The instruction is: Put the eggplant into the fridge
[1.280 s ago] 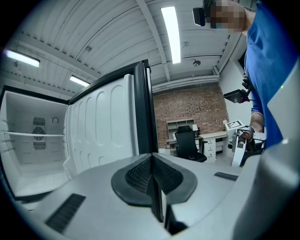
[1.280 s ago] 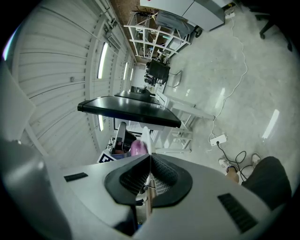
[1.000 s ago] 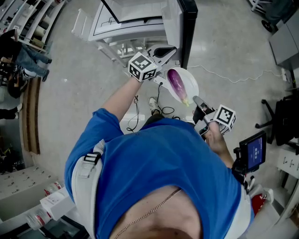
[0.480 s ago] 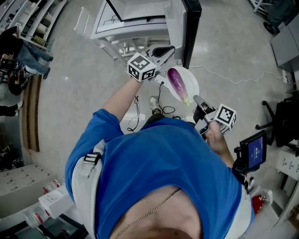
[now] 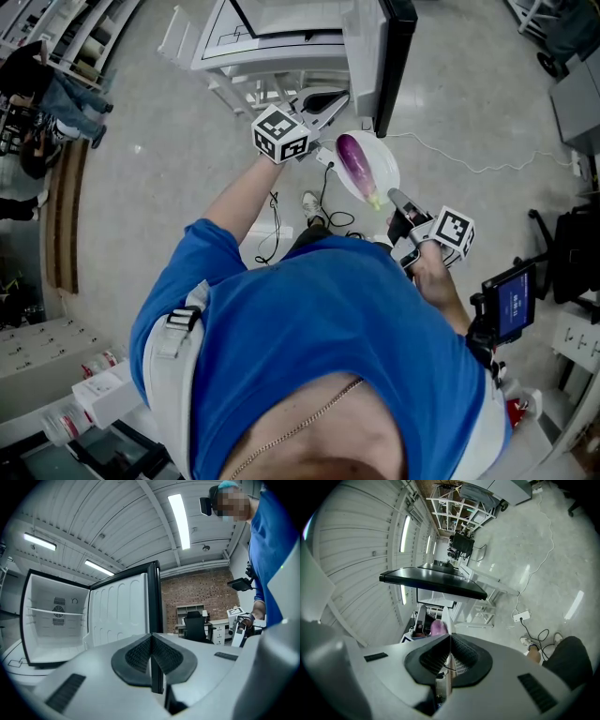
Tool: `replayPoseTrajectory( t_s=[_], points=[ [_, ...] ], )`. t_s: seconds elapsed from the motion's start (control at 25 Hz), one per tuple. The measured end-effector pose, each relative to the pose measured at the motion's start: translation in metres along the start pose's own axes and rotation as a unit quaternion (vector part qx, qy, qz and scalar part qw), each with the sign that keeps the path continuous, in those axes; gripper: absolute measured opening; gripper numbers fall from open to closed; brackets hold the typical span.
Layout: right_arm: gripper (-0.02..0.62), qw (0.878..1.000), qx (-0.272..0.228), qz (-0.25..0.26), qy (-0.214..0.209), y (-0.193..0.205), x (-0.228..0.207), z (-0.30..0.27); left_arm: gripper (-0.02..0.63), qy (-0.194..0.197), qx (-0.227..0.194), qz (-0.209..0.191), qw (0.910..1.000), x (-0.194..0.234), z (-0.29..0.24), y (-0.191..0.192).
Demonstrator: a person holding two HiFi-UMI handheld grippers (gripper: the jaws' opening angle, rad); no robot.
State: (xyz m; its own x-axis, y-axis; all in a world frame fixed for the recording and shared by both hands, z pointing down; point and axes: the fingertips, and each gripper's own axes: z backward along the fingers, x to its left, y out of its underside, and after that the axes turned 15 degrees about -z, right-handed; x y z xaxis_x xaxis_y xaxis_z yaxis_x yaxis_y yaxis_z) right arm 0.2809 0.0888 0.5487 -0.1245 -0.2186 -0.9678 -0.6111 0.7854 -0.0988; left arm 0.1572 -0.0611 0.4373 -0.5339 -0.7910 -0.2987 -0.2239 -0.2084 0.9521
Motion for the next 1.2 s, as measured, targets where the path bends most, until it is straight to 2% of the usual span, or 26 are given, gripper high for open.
replayPoseTrajectory(
  t_s=[0.4,0.64,0.84,1.2],
  points=[
    [0.011,1.000,0.025,0.005,0.004,0.016,0.006,-0.019,0.009,-0.039,0.012,0.009,0.9991,0.013,0.043,0.006],
    [0.011,1.000,0.022,0.007,-0.003,0.016,0.019,-0.014,0.008,-0.056,0.008,0.017,0.9982,0.014,0.054,-0.001],
    [0.011,1.000,0.017,0.001,0.009,0.033,0.025,-0.087,0.009,-0.066,0.009,0.028,0.9974,0.075,0.102,0.034],
    [0.011,1.000,-0.014,-0.002,0.005,0.051,0.053,-0.160,0.008,-0.066,0.004,0.026,0.9974,0.136,0.162,0.050]
  ],
)
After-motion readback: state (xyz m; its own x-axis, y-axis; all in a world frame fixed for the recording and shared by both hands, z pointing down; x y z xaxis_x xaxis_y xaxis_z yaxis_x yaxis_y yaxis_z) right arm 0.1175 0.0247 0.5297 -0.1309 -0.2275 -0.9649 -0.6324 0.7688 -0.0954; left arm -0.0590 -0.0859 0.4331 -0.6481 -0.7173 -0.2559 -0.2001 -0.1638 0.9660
